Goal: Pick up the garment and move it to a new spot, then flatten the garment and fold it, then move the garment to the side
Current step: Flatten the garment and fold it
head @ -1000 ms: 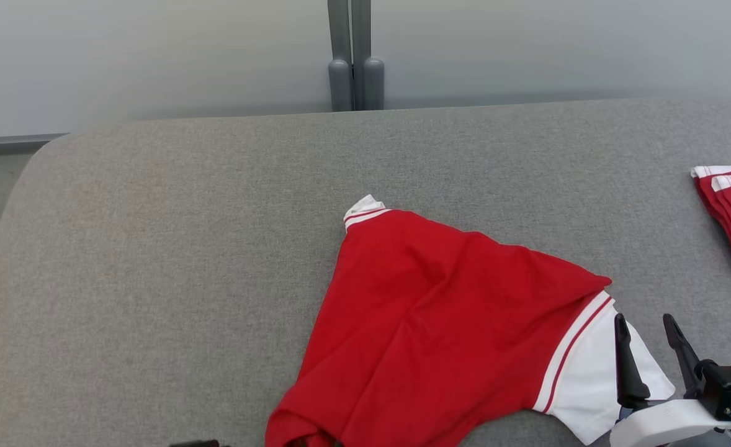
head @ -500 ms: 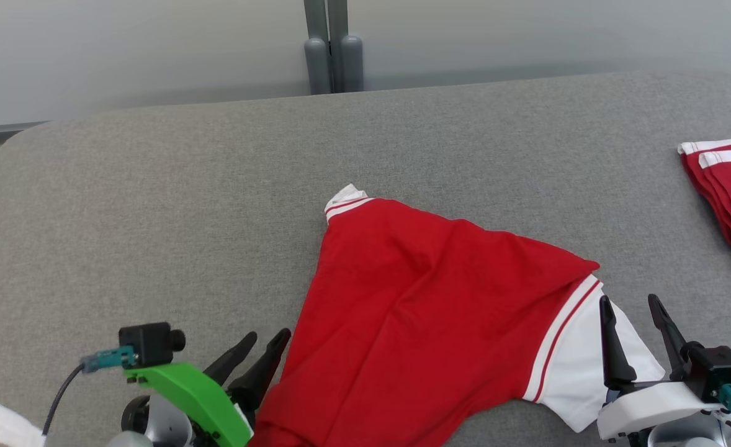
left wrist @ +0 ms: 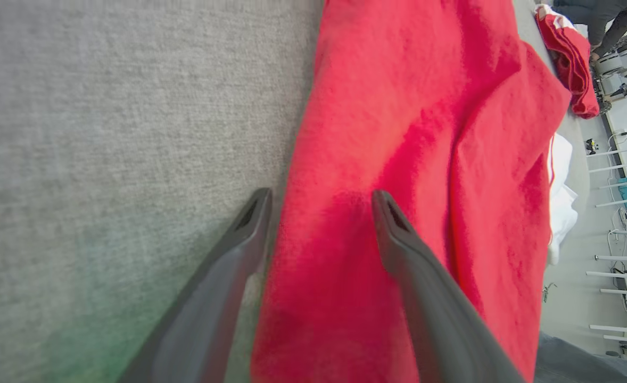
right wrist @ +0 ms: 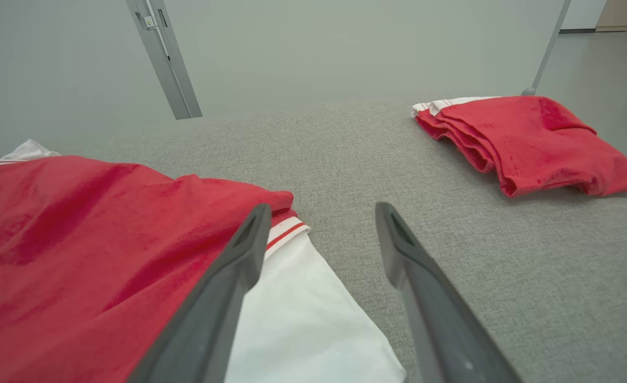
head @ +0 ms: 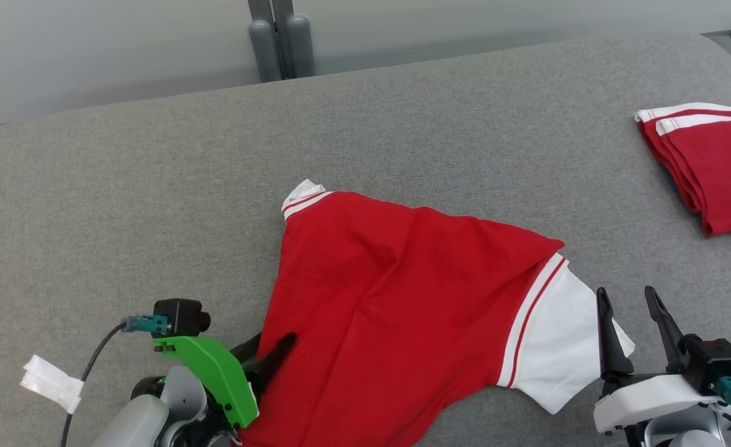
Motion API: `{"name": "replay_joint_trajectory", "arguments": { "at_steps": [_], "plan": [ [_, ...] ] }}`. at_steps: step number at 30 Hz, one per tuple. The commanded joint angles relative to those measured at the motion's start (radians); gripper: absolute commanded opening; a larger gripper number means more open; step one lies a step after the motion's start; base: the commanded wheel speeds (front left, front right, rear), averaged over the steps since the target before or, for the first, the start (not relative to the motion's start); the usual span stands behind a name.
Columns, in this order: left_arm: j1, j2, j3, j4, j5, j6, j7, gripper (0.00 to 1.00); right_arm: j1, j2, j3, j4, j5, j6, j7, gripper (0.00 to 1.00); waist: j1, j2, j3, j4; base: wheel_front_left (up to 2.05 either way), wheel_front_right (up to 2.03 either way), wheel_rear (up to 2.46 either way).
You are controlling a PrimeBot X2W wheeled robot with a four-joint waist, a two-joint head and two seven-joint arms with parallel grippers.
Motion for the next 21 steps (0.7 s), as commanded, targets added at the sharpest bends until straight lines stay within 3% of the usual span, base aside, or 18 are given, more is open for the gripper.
{"name": "replay_joint_trajectory", "arguments": {
  "at_steps": [1,7,12,21],
  "plan": [
    [-0.015,0.005,0.003,0.033,-0.006,0.001,-0.012,0.0,-0.008,-0.002,0.001,0.004,0.005,0.0,0.0,1.0,0.0,0.0,0.003,-0.007,0.0,0.0,0.0],
    [-0.063,0.023,0.003,0.039,-0.036,-0.001,-0.118,0.0,-0.015,-0.002,0.006,0.008,0.018,0.0,0.0,1.0,0.0,0.0,-0.018,-0.025,0.0,0.0,0.0],
    [-0.159,0.065,0.037,0.05,0.055,0.005,-0.275,0.0,0.006,-0.002,0.001,0.014,0.016,0.0,0.0,1.0,0.0,0.0,-0.04,-0.018,0.0,0.0,0.0],
    [-0.408,0.085,0.009,0.154,0.275,0.104,-0.426,0.0,-0.005,-0.002,0.018,0.019,0.022,0.0,0.0,1.0,0.0,0.0,-0.052,-0.036,0.0,0.0,0.0]
  ]
}}
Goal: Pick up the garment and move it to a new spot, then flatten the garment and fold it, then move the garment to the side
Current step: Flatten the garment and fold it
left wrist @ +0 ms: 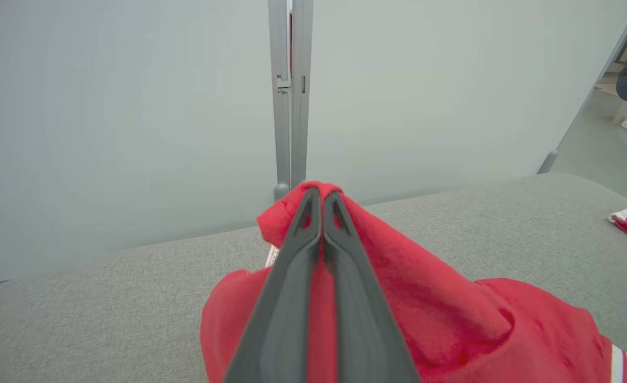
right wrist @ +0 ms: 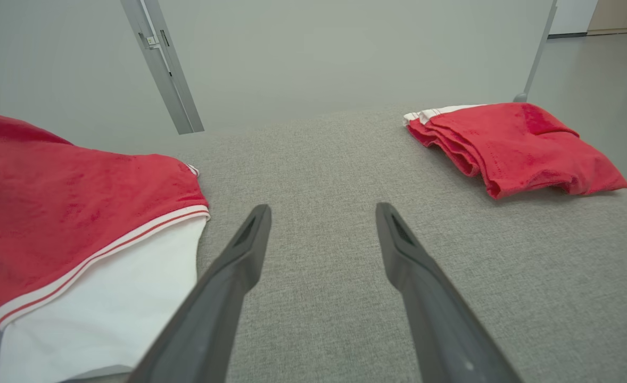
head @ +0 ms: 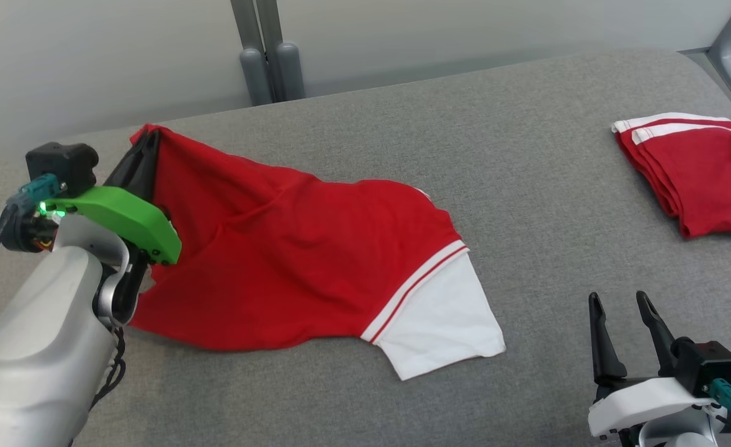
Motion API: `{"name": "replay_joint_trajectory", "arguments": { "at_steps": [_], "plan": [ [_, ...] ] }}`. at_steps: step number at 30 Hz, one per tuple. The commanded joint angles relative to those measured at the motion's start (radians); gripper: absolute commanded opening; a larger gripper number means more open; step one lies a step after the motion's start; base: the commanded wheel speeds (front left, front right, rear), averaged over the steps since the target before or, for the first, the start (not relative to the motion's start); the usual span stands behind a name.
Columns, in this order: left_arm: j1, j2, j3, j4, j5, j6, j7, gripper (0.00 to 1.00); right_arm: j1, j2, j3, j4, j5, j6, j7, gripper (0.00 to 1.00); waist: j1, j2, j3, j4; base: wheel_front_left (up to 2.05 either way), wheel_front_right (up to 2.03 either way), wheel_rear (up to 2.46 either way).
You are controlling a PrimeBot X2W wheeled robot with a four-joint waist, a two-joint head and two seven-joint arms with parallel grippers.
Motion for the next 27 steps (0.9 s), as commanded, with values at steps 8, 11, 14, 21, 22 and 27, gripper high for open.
{"name": "replay_joint_trajectory", "arguments": {
  "at_steps": [8,11,14,21,22,27],
  "plan": [
    [-0.169,-0.018,-0.015,0.111,0.097,0.033,-0.082,0.0,0.002,-0.002,-0.002,0.003,0.008,0.0,0.0,1.0,0.0,-0.0001,0.001,-0.045,0.0,0.0,0.0],
    [-0.221,-0.028,-0.007,0.142,0.124,0.048,-0.102,0.0,-0.002,-0.002,0.003,0.004,0.012,0.0,0.0,1.0,0.0,-0.0001,0.004,-0.058,0.0,0.0,0.0],
    [-0.269,-0.044,0.015,0.146,0.168,0.086,-0.116,0.0,-0.003,-0.002,0.005,0.004,0.015,0.0,0.0,1.0,0.0,-0.0001,0.008,-0.063,0.0,0.0,0.0],
    [-0.176,-0.074,0.064,0.06,0.268,0.131,-0.117,0.0,-0.01,-0.002,-0.013,-0.002,0.018,0.0,0.0,1.0,0.0,-0.0001,0.021,-0.046,0.0,0.0,0.0],
    [-0.144,-0.081,0.063,0.056,0.273,0.126,-0.117,0.0,-0.004,-0.002,-0.017,-0.001,0.019,0.0,0.0,1.0,0.0,-0.0001,0.019,-0.04,0.0,0.0,0.0],
    [0.062,-0.118,0.024,0.046,0.272,0.092,-0.117,0.0,0.016,-0.002,-0.031,0.005,0.021,0.0,0.0,1.0,0.0,-0.0001,-0.005,-0.014,0.0,0.0,0.0]
  ]
}}
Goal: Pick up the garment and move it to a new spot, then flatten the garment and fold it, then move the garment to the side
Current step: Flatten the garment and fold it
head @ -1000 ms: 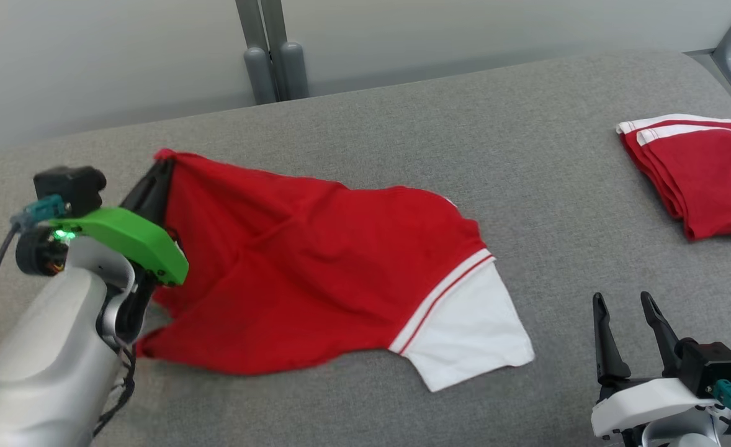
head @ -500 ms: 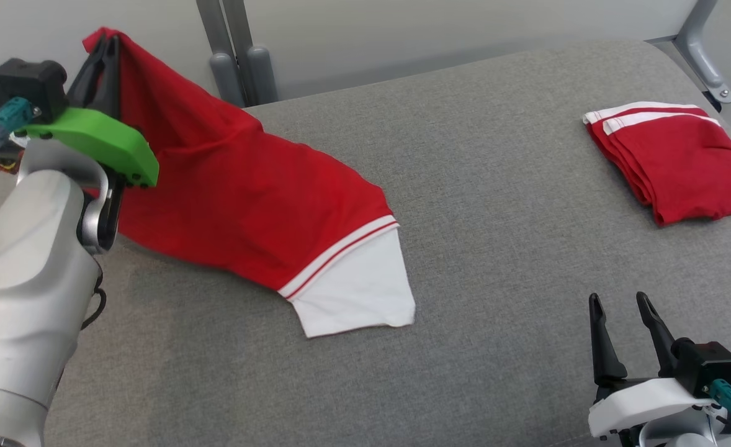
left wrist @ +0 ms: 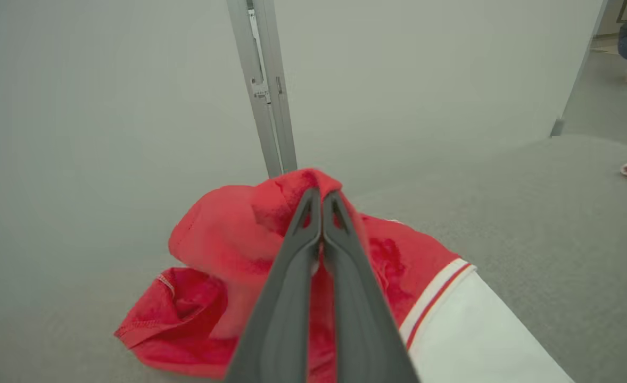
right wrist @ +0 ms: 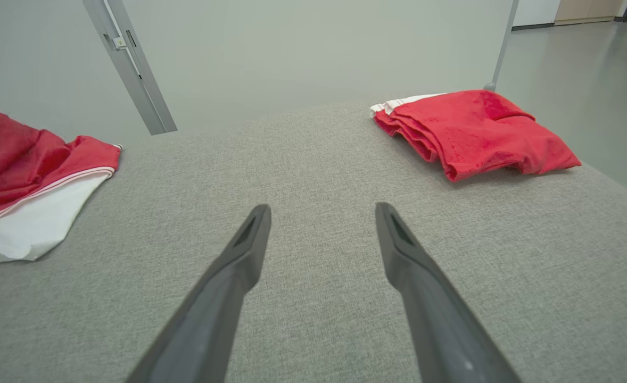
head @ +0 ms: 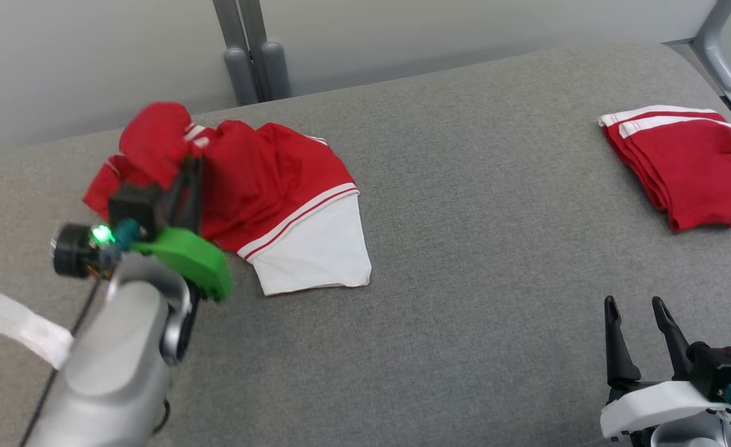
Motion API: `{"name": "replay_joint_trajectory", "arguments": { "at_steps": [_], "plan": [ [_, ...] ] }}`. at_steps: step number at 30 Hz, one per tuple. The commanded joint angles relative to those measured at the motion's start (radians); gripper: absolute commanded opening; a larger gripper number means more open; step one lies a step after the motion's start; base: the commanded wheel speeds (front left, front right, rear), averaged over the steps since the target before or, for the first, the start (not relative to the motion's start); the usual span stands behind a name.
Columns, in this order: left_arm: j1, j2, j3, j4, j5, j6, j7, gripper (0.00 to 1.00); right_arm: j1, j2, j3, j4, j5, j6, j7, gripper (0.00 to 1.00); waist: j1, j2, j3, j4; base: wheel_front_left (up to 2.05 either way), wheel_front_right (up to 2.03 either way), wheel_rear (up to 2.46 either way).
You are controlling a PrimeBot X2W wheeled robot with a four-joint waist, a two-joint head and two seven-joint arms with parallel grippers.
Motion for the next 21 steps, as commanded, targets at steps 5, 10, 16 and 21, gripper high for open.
{"name": "replay_joint_trajectory", "arguments": {
  "at_steps": [5,10,16,21],
  "plan": [
    [0.247,-0.039,-0.087,-0.024,0.011,-0.016,-0.003,0.0,0.023,-0.002,-0.016,0.001,0.003,0.0,0.0,1.0,0.0,0.0,-0.031,0.053,0.0,0.0,0.0],
    [0.409,-0.057,-0.139,-0.019,0.004,-0.016,-0.003,0.0,0.019,-0.002,-0.009,0.0,0.005,0.0,0.0,1.0,0.0,0.0,-0.03,0.08,0.0,0.0,0.0],
    [0.534,-0.094,-0.144,0.048,-0.067,-0.05,0.043,1.0,0.03,-0.002,-0.008,0.006,-0.006,0.0,0.0,1.0,0.0,0.0,-0.04,0.094,0.0,0.0,0.0],
    [0.534,-0.095,-0.064,-0.017,-0.159,-0.044,0.048,1.0,0.035,-0.002,-0.016,0.003,-0.012,0.0,0.0,1.0,0.0,0.0,-0.048,0.086,0.0,0.0,0.0]
  ]
}}
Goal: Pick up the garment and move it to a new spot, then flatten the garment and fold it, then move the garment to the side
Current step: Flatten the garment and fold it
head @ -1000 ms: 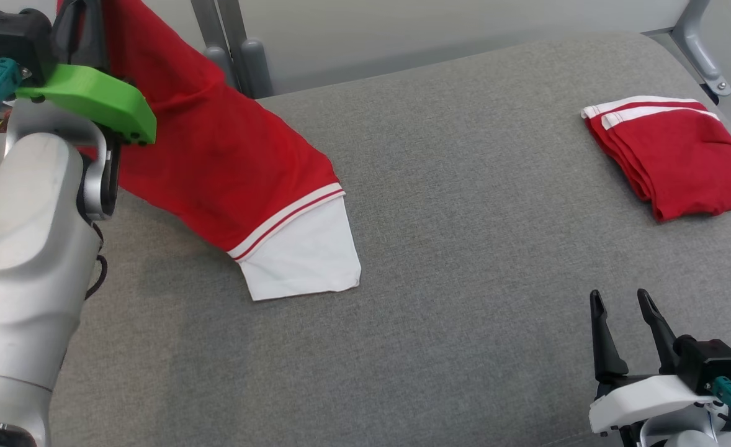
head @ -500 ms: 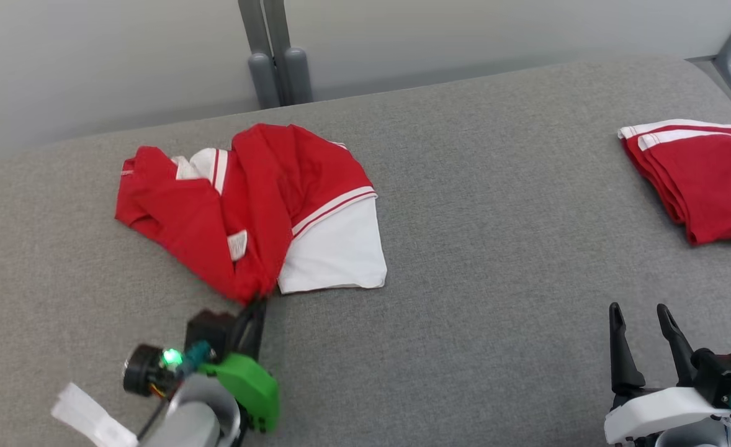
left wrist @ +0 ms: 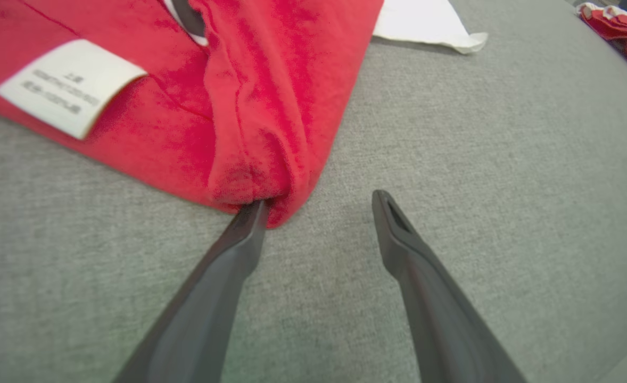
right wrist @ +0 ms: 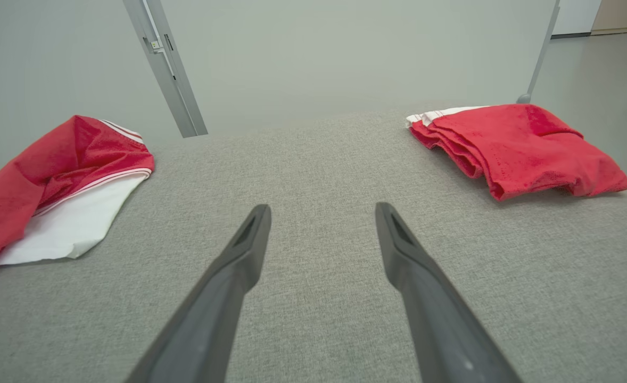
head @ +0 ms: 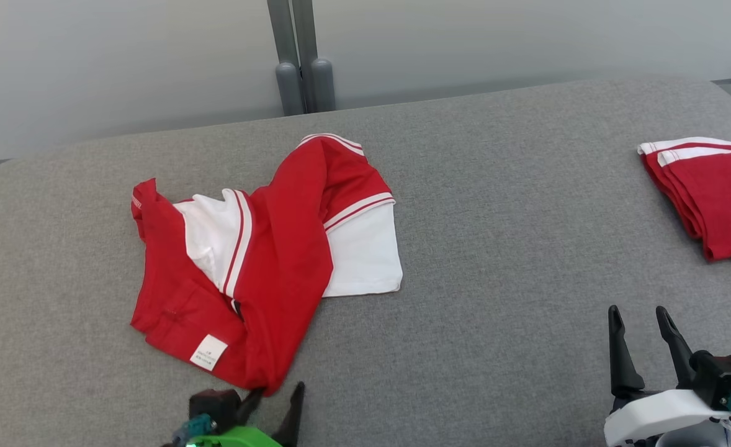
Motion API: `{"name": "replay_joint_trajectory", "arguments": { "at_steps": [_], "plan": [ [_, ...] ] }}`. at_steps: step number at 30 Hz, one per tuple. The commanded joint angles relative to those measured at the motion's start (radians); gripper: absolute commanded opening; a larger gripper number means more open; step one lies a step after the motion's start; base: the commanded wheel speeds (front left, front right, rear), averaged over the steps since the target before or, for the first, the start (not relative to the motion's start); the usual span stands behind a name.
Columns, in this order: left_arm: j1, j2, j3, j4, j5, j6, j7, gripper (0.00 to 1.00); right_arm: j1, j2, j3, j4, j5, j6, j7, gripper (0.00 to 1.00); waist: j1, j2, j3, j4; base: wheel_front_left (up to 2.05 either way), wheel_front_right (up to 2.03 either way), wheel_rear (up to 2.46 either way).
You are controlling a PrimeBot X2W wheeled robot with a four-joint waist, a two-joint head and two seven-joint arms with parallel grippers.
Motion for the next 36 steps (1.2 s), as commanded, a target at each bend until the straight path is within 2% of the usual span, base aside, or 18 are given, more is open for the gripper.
{"name": "replay_joint_trajectory", "arguments": {
  "at_steps": [1,6,10,12,13,16,25,26,27,28,29,36],
  "plan": [
    [0.0,0.023,0.036,-0.036,-0.023,0.016,-0.006,1.0,0.016,-0.002,-0.004,-0.003,-0.005,0.0,0.0,1.0,0.0,0.0,-0.002,-0.003,0.0,0.0,0.0],
    [-0.086,0.074,0.134,-0.196,-0.061,0.07,-0.002,1.0,0.014,-0.003,0.001,-0.008,-0.008,0.0,0.0,1.0,0.0,0.0,0.014,-0.011,0.0,0.0,0.0],
    [-0.182,0.127,0.193,-0.179,-0.068,0.107,0.055,1.0,-0.021,-0.002,0.018,-0.016,-0.013,0.0,0.0,1.0,0.0,0.0,0.06,-0.031,0.0,0.0,0.0],
    [-0.227,0.125,0.217,-0.128,-0.108,0.098,0.089,1.0,-0.035,-0.002,0.031,-0.015,-0.019,0.0,0.0,1.0,0.0,0.0,0.083,-0.047,0.0,0.0,0.0],
    [-0.254,0.144,0.208,-0.094,-0.088,0.094,0.105,1.0,-0.042,-0.003,0.033,-0.015,-0.021,0.0,0.0,1.0,0.0,0.0,0.095,-0.056,0.0,0.0,0.0],
    [-0.301,0.137,0.209,-0.008,-0.106,0.076,0.137,1.0,-0.052,-0.003,0.028,-0.017,-0.022,0.0,0.0,1.0,0.0,0.0,0.114,-0.072,0.0,0.0,0.0],
    [-0.38,0.093,0.216,0.181,-0.141,-0.003,0.1,1.0,-0.047,-0.003,0.017,-0.012,-0.025,0.0,0.0,1.0,0.0,0.0,0.115,-0.08,0.0,0.0,0.0],
    [-0.388,0.091,0.215,0.195,-0.138,-0.006,0.092,0.91,-0.051,-0.003,0.02,-0.012,-0.025,0.0,0.0,1.0,0.0,0.0,0.114,-0.079,0.0,0.0,0.0],
    [-0.399,0.088,0.214,0.211,-0.133,-0.01,0.081,0.56,-0.055,-0.003,0.024,-0.012,-0.024,0.0,0.0,1.0,0.0,0.0,0.112,-0.079,0.0,0.0,0.0],
    [-0.408,0.086,0.21,0.22,-0.127,-0.012,0.071,0.13,-0.059,-0.003,0.027,-0.011,-0.024,0.0,0.0,1.0,0.0,0.0,0.11,-0.079,0.0,0.0,0.0],
    [-0.418,0.081,0.206,0.23,-0.122,-0.018,0.058,0.0,-0.062,-0.003,0.029,-0.009,-0.024,0.0,0.0,1.0,0.0,0.0,0.108,-0.078,0.0,0.0,0.0],
    [-0.447,0.056,0.162,0.268,-0.091,-0.057,0.027,0.0,-0.048,-0.003,0.026,-0.006,-0.024,0.0,0.0,1.0,0.0,0.0,0.086,-0.072,0.0,0.0,0.0]
  ]
}}
